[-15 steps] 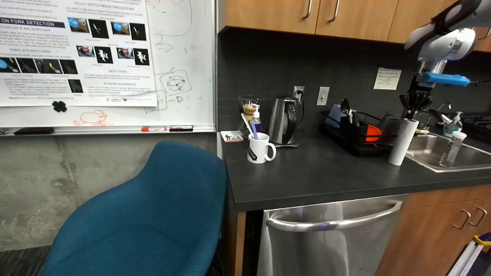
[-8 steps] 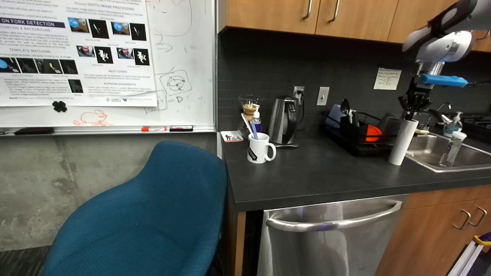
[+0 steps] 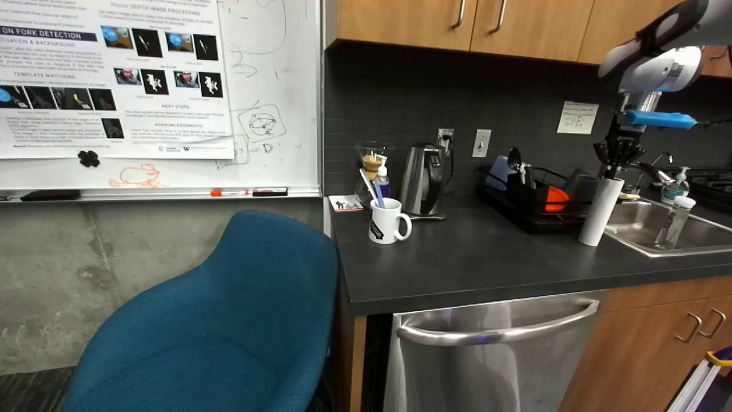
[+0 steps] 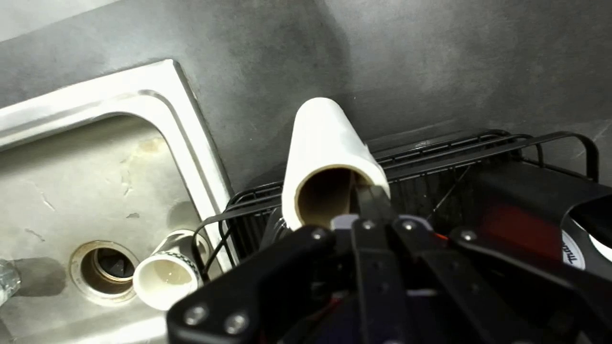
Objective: Move the paper towel roll to the left
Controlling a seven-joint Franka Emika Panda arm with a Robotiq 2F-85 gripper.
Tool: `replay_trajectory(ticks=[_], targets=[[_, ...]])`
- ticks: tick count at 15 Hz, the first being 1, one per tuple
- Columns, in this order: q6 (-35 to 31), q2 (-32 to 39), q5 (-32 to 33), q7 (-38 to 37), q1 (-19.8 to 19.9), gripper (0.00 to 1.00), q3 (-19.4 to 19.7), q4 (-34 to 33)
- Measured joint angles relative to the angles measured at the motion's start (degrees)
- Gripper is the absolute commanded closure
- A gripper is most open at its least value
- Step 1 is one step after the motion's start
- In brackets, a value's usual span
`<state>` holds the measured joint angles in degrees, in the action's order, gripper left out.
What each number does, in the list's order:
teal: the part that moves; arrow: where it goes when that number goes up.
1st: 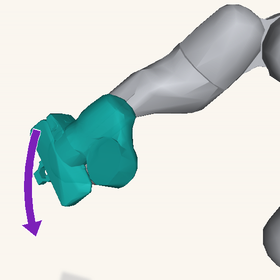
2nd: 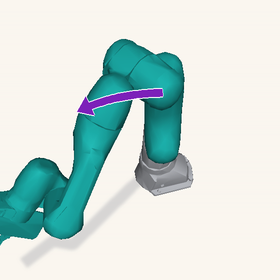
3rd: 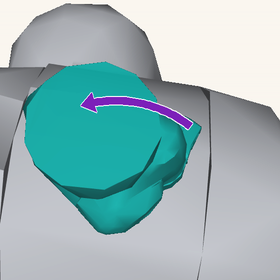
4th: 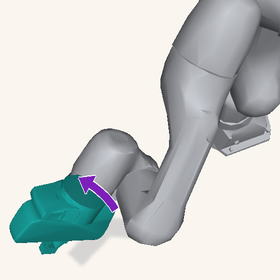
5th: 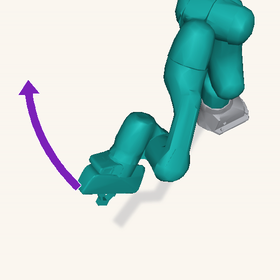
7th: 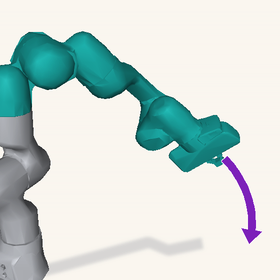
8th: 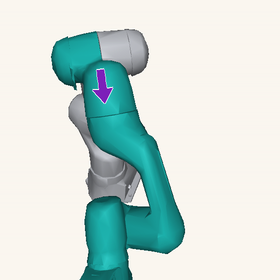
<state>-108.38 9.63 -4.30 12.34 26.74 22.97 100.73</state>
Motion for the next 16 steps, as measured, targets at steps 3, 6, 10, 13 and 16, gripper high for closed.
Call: replay_trajectory(ticks=[3, 6, 10, 13, 16], targets=[[0.01, 0.00, -0.11, 1.08, 0.27, 1.00, 0.02, -0.04], [0.42, 0.01, -0.42, 3.29, 0.49, 1.00, 0.03, -0.10], [0.56, 0.00, -1.10, 7.28, 1.23, 1.00, 0.07, -0.14], [0.67, 0.01, -1.86, 10.07, 1.86, 1.00, 0.09, -0.19], [0.92, 0.01, -2.76, 13.78, 2.13, 1.00, 0.09, -0.19]])
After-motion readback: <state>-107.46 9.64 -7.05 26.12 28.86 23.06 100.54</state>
